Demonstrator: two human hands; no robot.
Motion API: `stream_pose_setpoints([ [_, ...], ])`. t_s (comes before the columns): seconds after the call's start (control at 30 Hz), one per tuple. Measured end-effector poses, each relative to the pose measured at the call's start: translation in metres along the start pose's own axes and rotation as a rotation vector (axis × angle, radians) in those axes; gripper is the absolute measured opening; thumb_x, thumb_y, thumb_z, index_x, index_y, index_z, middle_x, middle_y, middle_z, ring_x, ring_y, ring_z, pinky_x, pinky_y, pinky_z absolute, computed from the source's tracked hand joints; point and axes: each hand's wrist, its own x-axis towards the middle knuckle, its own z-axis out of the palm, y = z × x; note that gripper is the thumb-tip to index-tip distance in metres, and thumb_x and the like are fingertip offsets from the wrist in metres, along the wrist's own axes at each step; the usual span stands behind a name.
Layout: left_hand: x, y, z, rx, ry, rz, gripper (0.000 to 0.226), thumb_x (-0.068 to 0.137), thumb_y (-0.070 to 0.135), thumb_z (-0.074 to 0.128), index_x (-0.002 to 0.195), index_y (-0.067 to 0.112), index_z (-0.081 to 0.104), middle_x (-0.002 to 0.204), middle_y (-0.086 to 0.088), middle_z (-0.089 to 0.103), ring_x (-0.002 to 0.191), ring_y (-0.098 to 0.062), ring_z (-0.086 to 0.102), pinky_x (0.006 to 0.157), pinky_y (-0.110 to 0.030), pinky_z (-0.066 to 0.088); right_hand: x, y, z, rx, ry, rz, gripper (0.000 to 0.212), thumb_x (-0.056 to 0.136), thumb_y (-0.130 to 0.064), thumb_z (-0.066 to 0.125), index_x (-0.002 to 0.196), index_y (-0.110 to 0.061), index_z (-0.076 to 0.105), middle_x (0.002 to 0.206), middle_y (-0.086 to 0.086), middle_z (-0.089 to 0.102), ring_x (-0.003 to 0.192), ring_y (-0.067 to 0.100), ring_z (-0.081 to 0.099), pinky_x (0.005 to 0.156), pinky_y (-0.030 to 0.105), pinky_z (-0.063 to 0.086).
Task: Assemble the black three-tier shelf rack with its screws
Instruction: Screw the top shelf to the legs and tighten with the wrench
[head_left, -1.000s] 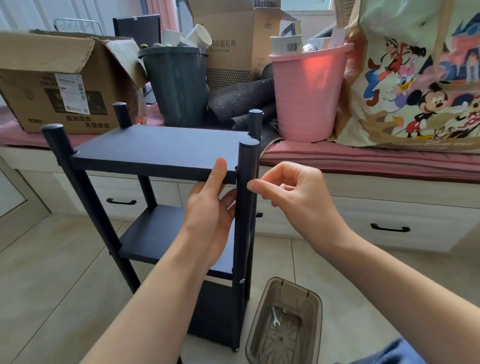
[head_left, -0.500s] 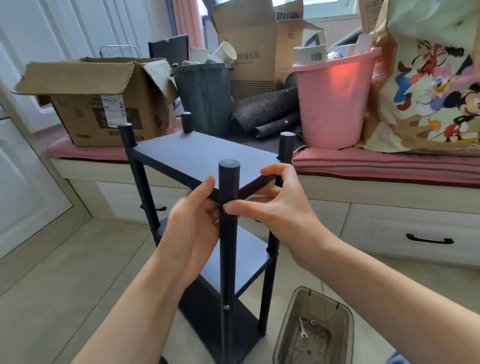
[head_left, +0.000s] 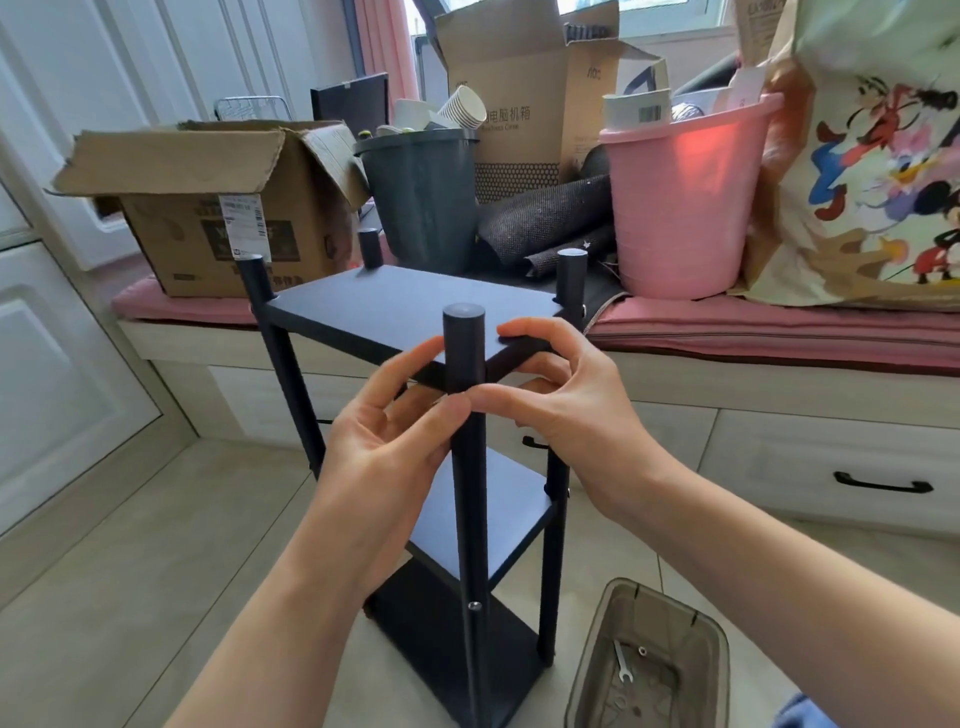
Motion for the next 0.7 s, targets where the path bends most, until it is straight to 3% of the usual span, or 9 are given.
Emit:
stream_pose_setpoints([
  [0.1, -0.001, 0.003, -0.001, 0.035, 0.002, 0.042, 0.039, 0.076, 0.02, 0.08, 0.113, 0.033, 0.078, 0.115, -0.008, 0.076, 0.11, -0.025, 0.072, 0.091, -0.03, 0.058, 0.001, -0.001, -0.001, 0.003, -0.043, -0.037, 0.058, 0.061, -0.024, 0.091, 0.113, -0.026, 0.065, 0.1, 0.005, 0.073, 0.081, 0.015, 0.07, 0.072, 0.023, 0.054],
  [0.23, -0.002, 0.005, -0.006, 0.007, 0.012, 0.07, 0.043, 0.075, 0.015, 0.072, 0.117, 0.028, 0.076, 0.115, -0.01, 0.076, 0.109, -0.026, 0.073, 0.088, -0.031, 0.059, 0.001, -0.002, 0.002, 0.038, -0.088, -0.065, 0.059, 0.06, -0.022, 0.089, 0.115, -0.023, 0.066, 0.102, 0.01, 0.072, 0.073, 0.013, 0.063, 0.071, 0.024, 0.053],
  [0.33, -0.004, 0.008, -0.007, 0.011, 0.024, 0.099, 0.045, 0.075, 0.015, 0.074, 0.118, 0.027, 0.075, 0.114, -0.009, 0.076, 0.106, -0.026, 0.073, 0.086, -0.03, 0.06, 0.0, -0.005, 0.004, 0.093, -0.097, -0.073, 0.058, 0.059, -0.03, 0.084, 0.113, -0.022, 0.068, 0.088, 0.008, 0.071, 0.07, 0.011, 0.06, 0.065, 0.02, 0.05],
  [0.53, -0.008, 0.013, -0.006, 0.002, 0.061, 0.17, 0.046, 0.078, 0.022, 0.081, 0.124, 0.024, 0.073, 0.115, -0.009, 0.076, 0.106, -0.031, 0.073, 0.086, -0.031, 0.06, 0.0, -0.009, 0.005, 0.067, -0.102, -0.139, 0.038, 0.076, -0.022, 0.079, 0.112, -0.019, 0.068, 0.083, 0.017, 0.07, 0.07, 0.011, 0.061, 0.066, 0.021, 0.049],
  [0.7, -0.007, 0.013, 0.0, -0.001, 0.085, 0.203, 0.043, 0.079, 0.026, 0.074, 0.122, 0.026, 0.073, 0.113, -0.009, 0.077, 0.105, -0.031, 0.074, 0.085, -0.031, 0.06, 0.004, -0.008, 0.007, 0.099, -0.027, -0.083, 0.017, 0.093, -0.018, 0.067, 0.109, -0.019, 0.07, 0.071, -0.002, 0.062, 0.065, 0.013, 0.055, 0.063, 0.031, 0.05],
])
